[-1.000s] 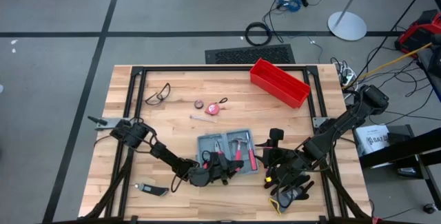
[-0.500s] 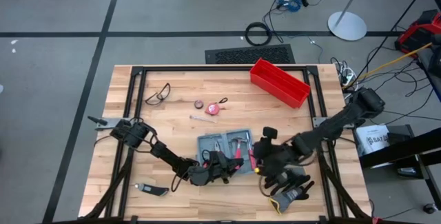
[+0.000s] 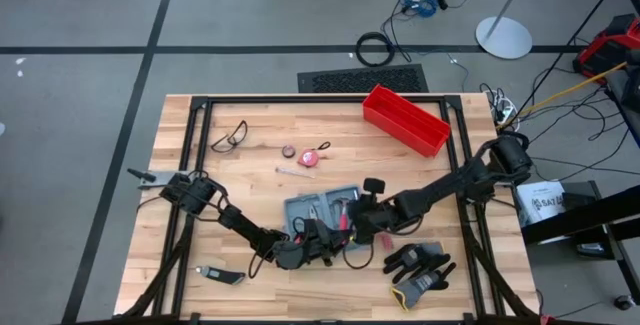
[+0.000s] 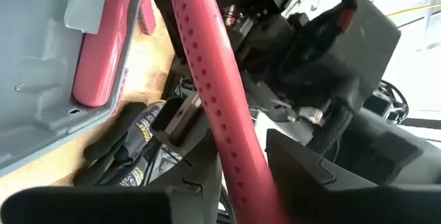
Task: Prefit tool cases
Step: Put the hammer into the toolbox
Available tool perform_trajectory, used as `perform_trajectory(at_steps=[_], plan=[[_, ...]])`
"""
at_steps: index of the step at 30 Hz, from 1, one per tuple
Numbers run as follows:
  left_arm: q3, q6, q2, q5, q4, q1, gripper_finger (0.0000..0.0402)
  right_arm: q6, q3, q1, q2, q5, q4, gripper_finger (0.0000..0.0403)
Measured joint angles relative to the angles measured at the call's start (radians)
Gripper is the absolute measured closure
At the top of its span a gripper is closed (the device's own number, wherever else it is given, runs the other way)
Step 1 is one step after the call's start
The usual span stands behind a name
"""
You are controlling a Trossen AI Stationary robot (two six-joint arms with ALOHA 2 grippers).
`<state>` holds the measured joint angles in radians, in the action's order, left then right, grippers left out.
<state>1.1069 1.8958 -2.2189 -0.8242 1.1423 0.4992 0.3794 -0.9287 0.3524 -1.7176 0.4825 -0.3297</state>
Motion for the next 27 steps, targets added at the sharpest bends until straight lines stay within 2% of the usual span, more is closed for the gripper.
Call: perform_trajectory(at_steps=[8,27], plan=[[0.0,-0.043,0.0,0.001,0.0,0.0,0.0285,-0.032,0.0,-0.007,-0.002,-0.009,0.014,0.0316],[0.001,-0.131,0.001,0.012,0.033,0.0,0.0283,-0.033,0.001,-0.018,-0.003,-0.01,0.022,0.0268]])
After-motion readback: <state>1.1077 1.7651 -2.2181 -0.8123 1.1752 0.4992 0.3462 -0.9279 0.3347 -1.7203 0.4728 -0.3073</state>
